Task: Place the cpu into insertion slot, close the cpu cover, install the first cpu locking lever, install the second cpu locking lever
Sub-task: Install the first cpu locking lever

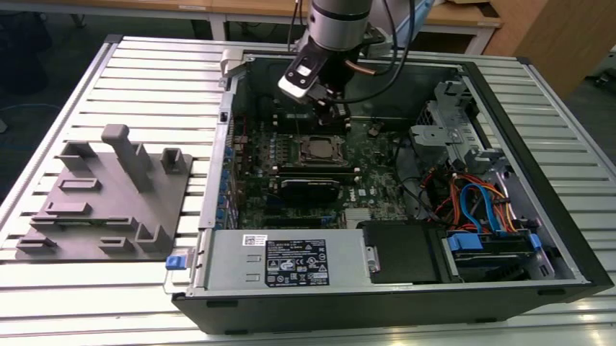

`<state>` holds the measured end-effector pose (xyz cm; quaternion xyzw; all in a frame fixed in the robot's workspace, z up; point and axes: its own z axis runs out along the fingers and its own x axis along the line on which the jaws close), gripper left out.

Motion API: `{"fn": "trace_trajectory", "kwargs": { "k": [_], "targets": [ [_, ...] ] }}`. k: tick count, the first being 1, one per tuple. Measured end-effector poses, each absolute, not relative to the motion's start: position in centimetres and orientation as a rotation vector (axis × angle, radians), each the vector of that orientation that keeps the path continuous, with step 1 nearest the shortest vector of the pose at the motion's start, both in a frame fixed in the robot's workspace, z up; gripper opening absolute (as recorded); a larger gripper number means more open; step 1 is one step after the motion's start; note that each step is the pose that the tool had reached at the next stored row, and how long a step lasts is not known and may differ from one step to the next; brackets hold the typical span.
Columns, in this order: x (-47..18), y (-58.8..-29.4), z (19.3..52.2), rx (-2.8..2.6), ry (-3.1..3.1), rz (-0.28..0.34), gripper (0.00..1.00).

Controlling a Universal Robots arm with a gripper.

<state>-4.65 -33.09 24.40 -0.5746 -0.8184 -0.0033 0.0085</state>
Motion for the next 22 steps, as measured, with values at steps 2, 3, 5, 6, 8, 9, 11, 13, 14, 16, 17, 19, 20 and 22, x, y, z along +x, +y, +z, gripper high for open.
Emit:
{"fn": "trace_trajectory", "kwargs": {
  "k": [2, 3, 5, 6, 8, 9, 11, 13, 14, 16, 17, 19, 20, 22],
  "targets": [
    [-4.65, -33.08, 24.38, -1.757, -2.586, -0.012, 0.1],
    [-4.65, -33.08, 24.38, -1.735, -2.602, -0.013, 0.1],
    [-4.65, -33.08, 24.36, -1.697, -2.629, -0.014, 0.1],
    [-4.65, -33.08, 24.35, -1.678, -2.641, -0.015, 0.1],
    [-4.65, -33.08, 24.34, -1.638, -2.666, -0.014, 0.1],
    [-4.65, -33.08, 24.34, -1.619, -2.677, -0.014, 0.1],
    [-4.65, -33.09, 24.34, -1.589, -2.696, -0.014, 0.1],
    [-4.67, -33.09, 24.33, -1.571, -2.708, -0.016, 0.1],
    [-4.69, -33.1, 24.33, -1.565, -2.712, -0.017, 0.1],
    [-4.79, -33.1, 24.33, -1.558, -2.718, -0.019, 0.1],
    [-4.88, -33.1, 24.33, -1.557, -2.721, -0.021, 0.1],
    [-4.97, -33.1, 24.33, -1.554, -2.729, -0.026, 0.1],
    [-4.98, -33.1, 24.32, -1.55, -2.735, -0.029, 0.1],
    [-4.97, -33.1, 24.32, -1.528, -2.75, -0.031, 0.1]
  ]
}}
